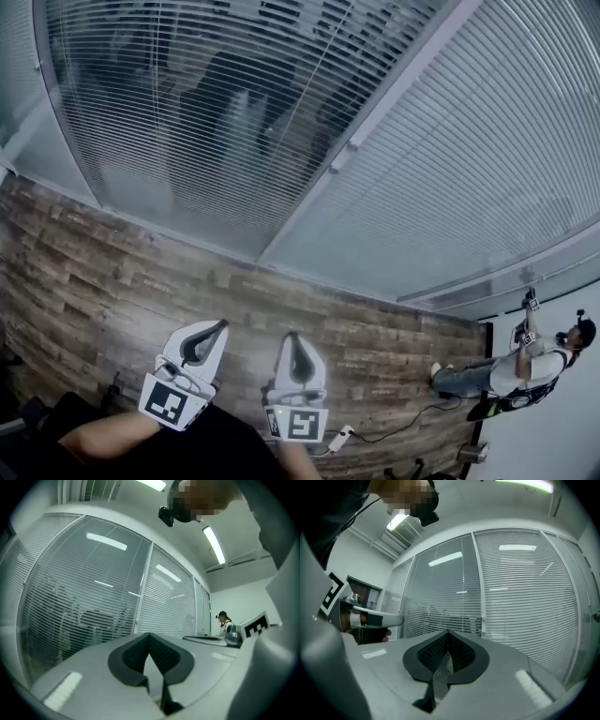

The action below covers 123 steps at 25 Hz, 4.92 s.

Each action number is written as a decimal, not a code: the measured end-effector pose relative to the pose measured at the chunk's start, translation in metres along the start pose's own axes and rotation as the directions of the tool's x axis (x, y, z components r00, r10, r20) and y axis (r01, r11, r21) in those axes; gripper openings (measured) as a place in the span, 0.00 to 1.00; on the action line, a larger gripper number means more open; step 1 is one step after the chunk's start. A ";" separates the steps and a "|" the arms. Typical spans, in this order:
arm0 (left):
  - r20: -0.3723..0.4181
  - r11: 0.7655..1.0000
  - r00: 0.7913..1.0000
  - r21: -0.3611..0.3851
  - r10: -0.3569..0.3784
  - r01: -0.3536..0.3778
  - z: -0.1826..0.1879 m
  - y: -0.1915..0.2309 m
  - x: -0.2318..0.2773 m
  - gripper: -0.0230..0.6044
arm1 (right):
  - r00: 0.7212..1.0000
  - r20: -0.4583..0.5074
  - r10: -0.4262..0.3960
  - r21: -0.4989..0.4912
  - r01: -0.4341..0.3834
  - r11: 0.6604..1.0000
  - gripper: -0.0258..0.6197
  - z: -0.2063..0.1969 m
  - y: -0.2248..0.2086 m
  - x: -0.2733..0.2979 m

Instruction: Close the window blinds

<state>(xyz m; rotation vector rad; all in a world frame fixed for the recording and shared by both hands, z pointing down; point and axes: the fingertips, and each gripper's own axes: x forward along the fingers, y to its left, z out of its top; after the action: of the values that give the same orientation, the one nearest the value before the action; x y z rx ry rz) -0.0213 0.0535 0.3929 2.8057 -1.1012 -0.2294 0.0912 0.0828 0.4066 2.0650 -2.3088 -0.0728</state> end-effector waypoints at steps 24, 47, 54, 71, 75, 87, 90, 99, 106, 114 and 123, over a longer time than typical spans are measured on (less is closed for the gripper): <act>-0.011 0.999 0.999 0.019 0.051 -0.051 0.003 0.074 0.148 0.04 | 0.999 -0.026 -0.033 -0.025 0.032 0.999 0.05 -0.008 -0.097 0.154; 0.002 0.998 0.999 0.042 0.049 -0.049 -0.009 0.146 0.208 0.04 | 0.986 -0.087 -0.142 -0.206 0.121 0.971 0.17 -0.015 -0.203 0.323; 0.000 0.996 0.997 0.046 0.079 -0.079 -0.021 0.166 0.206 0.04 | 0.964 -0.160 -0.211 -0.464 0.116 0.878 0.21 -0.040 -0.227 0.366; -0.014 0.992 0.993 0.045 0.120 -0.119 -0.021 0.174 0.211 0.04 | 0.981 -0.063 -0.184 0.101 0.189 0.977 0.23 -0.033 -0.247 0.400; -0.012 0.993 0.994 0.058 0.108 -0.107 -0.021 0.171 0.213 0.04 | 0.989 0.011 -0.146 0.588 0.112 0.801 0.24 -0.036 -0.254 0.399; -0.045 0.992 0.992 0.052 0.117 -0.115 -0.029 0.166 0.210 0.04 | 0.972 -0.166 -0.166 -0.397 0.088 0.914 0.31 -0.039 -0.228 0.401; -0.041 0.993 0.992 0.042 0.116 -0.114 -0.029 0.162 0.211 0.04 | 0.956 -0.179 -0.231 -0.526 0.106 0.844 0.25 -0.041 -0.233 0.404; -0.053 0.990 0.989 0.046 0.137 -0.135 -0.032 0.165 0.206 0.04 | 0.998 -0.020 -0.065 0.494 0.066 0.867 0.24 -0.039 -0.253 0.403; -0.048 0.989 0.989 0.047 0.141 -0.139 -0.028 0.163 0.204 0.04 | 1.000 0.014 -0.024 0.631 0.010 0.776 0.25 -0.036 -0.256 0.403; -0.058 0.990 0.989 0.044 0.135 -0.133 -0.033 0.162 0.202 0.04 | 0.985 -0.145 -0.090 -0.203 0.059 0.977 0.32 -0.036 -0.239 0.398; -0.057 0.991 0.989 0.036 0.134 -0.132 -0.033 0.160 0.199 0.04 | 0.970 -0.158 -0.182 -0.370 0.113 0.922 0.24 -0.034 -0.238 0.405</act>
<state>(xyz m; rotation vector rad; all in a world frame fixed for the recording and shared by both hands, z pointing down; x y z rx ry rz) 0.0222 -0.1972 0.4325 2.7329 -1.2836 -0.1150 0.2849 -0.3463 0.4254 1.9576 -1.8619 -0.2695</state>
